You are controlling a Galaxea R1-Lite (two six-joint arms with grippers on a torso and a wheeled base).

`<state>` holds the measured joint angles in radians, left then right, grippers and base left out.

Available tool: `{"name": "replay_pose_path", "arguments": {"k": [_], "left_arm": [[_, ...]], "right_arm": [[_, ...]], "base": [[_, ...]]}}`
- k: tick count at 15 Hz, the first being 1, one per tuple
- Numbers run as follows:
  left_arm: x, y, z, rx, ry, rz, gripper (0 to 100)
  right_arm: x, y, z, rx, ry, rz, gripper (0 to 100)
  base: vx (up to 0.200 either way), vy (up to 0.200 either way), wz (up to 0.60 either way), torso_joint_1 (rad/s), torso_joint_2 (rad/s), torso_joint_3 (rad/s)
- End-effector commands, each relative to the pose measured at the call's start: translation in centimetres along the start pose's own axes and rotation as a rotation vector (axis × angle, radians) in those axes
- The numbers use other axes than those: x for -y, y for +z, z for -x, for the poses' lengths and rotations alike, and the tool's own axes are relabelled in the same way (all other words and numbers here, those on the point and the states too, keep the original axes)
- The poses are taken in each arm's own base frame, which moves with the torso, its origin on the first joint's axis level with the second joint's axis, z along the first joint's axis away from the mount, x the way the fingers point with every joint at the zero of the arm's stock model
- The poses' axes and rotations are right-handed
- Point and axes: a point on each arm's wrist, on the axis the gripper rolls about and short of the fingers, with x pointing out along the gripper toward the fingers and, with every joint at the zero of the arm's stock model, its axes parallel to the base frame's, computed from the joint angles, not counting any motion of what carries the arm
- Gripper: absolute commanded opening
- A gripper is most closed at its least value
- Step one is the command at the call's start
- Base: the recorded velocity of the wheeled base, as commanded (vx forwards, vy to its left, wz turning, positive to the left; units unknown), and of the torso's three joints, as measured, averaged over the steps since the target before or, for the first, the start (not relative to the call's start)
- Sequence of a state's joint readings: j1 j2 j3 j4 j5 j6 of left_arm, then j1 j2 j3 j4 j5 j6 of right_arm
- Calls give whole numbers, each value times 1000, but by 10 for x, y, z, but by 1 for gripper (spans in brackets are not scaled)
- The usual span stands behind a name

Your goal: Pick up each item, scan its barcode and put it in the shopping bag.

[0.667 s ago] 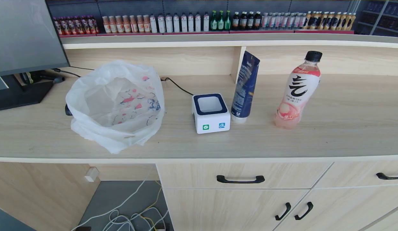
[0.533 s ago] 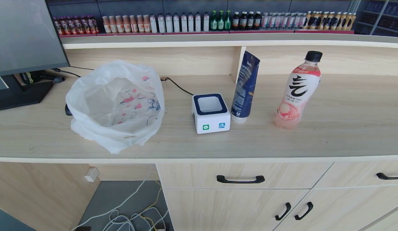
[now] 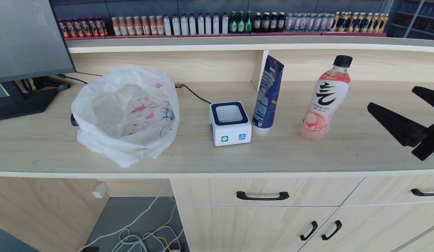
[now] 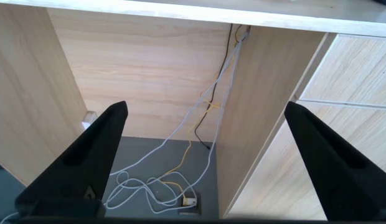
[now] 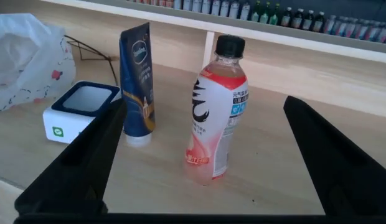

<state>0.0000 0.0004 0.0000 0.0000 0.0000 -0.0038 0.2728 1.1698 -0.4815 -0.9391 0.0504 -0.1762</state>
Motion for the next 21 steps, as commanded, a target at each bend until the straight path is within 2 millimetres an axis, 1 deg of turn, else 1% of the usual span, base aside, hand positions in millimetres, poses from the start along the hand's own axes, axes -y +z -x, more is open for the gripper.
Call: {"name": "replay_pose_path", "arguments": {"k": [1,2,4,6,8,9,11,13,14,19,21], "left_arm": [[0,0,0,0,0,1,100],[0,0,0,0,0,1,100],[0,0,0,0,0,1,100],[0,0,0,0,0,1,100],[0,0,0,0,0,1,100],[0,0,0,0,0,1,100],[0,0,0,0,0,1,100],[0,0,0,0,0,1,100],[0,0,0,0,-2,1,100],[0,0,0,0,-2,1,100],[0,0,0,0,0,1,100]], "right_arm": [[-29,-29,-64,49,31,-36,100],[-40,-33,-75,95,41,-49,100],[-58,-38,-87,109,86,-42,100],[-65,-29,-102,146,56,-53,100],[-70,-32,-112,148,60,-58,100],[-72,-34,-115,144,64,-58,100],[-75,-33,-116,153,72,-63,100],[-83,-31,-114,158,99,-72,100],[-87,-34,-117,150,109,-74,100],[-87,-37,-124,145,85,-100,100],[-88,-38,-135,142,35,-144,100]], "base": [[0,0,0,0,0,0],[0,0,0,0,0,0],[0,0,0,0,0,0],[0,0,0,0,0,0],[0,0,0,0,0,0],[0,0,0,0,0,0],[0,0,0,0,0,0],[0,0,0,0,0,0],[0,0,0,0,0,0],[0,0,0,0,0,0],[0,0,0,0,0,0]]}}
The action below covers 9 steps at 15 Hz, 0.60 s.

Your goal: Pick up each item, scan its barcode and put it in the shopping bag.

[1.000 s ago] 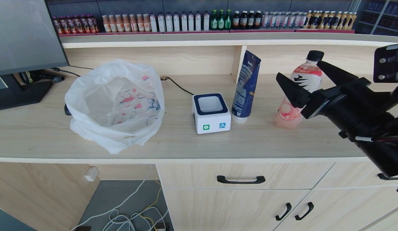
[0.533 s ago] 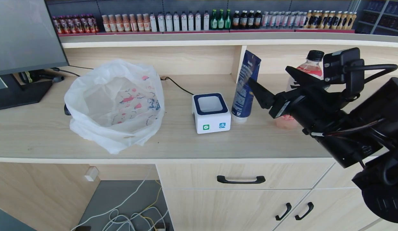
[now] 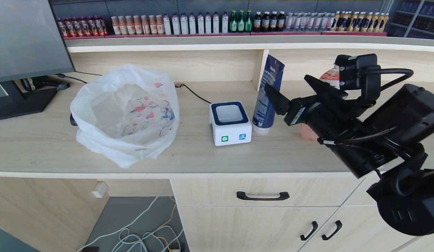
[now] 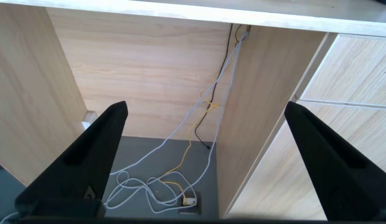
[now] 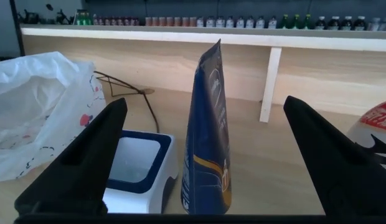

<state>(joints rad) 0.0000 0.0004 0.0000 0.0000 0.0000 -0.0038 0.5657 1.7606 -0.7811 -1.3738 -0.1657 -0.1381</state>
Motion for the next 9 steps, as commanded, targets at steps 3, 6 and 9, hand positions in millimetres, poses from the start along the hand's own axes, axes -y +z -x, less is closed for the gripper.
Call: {"name": "replay_pose_path", "arguments": {"k": [3,6,9], "left_arm": [[0,0,0,2,-2,1,100],[0,0,0,0,0,1,100],[0,0,0,0,-2,1,100]], "right_arm": [[-4,-16,-14,-21,-6,-5,100],[-5,-26,-23,-33,-9,-2,100],[-3,-35,-30,-44,-19,0,100]], "base": [[0,0,0,0,0,0],[0,0,0,0,0,0],[0,0,0,0,0,0]]}}
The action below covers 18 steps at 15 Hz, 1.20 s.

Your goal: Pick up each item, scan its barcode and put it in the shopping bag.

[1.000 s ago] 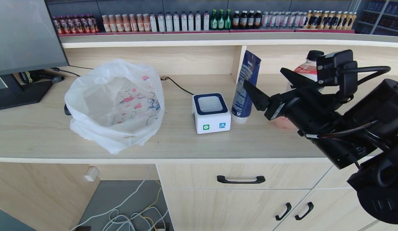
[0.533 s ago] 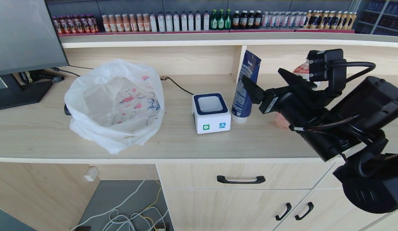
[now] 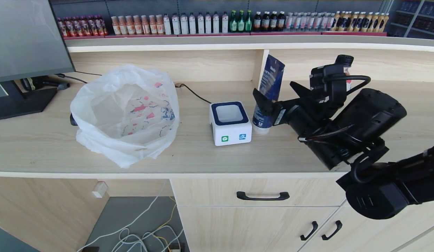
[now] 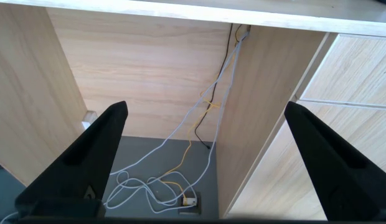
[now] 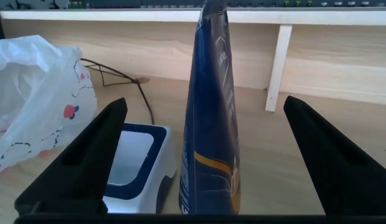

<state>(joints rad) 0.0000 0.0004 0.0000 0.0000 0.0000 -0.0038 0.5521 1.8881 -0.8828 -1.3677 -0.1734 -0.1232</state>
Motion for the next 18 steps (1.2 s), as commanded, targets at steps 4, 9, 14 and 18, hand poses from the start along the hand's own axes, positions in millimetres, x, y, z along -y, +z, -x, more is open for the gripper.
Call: {"name": "replay_pose_path", "arguments": {"k": [4,9,14,18], "left_arm": [[0,0,0,0,0,1,100],[0,0,0,0,-2,1,100],[0,0,0,2,0,1,100],[0,0,0,0,0,1,100]], "right_arm": [[9,-15,-8,-27,-29,-19,100],[17,-29,-20,-36,-52,-8,100],[13,-45,-31,-49,-48,-8,100],[12,-51,-38,-41,-47,-7,100]], "base": [[0,0,0,0,0,0],[0,0,0,0,0,0],[0,0,0,0,0,0],[0,0,0,0,0,0]]}}
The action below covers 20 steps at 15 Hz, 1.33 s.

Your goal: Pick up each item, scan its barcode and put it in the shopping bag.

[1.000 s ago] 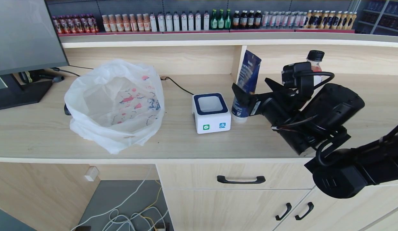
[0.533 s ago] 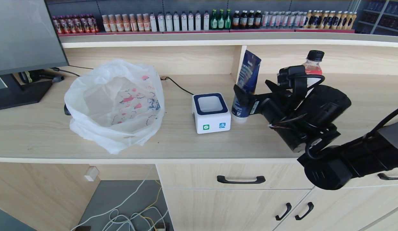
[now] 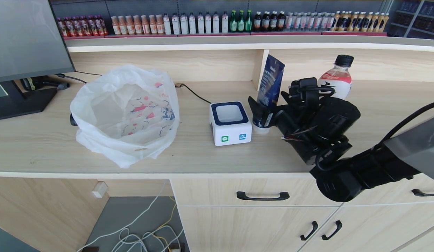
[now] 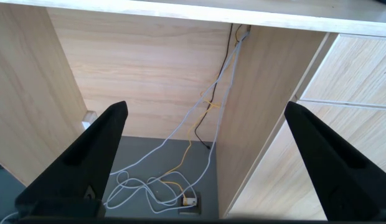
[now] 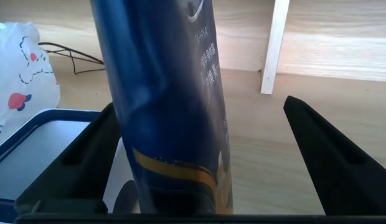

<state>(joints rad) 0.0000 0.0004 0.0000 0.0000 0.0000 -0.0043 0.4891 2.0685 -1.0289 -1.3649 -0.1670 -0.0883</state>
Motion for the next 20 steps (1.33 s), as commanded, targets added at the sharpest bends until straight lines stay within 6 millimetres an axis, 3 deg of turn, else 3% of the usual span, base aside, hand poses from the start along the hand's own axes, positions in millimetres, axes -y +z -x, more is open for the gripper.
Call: {"name": "replay_pose_path", "arguments": {"k": [1,12,13,20], "left_arm": [[0,0,0,2,0,0,100],[0,0,0,0,0,0,100],[0,0,0,0,0,0,100],[0,0,0,0,0,0,100]], "right_arm": [[-1,-6,-4,-6,2,2,100],[0,-7,-8,6,-6,1,100],[0,-8,-7,1,-6,2,0],[0,-9,-7,1,-7,1,0]], "base": [[0,0,0,0,0,0],[0,0,0,0,0,0],[0,0,0,0,0,0],[0,0,0,0,0,0]]}}
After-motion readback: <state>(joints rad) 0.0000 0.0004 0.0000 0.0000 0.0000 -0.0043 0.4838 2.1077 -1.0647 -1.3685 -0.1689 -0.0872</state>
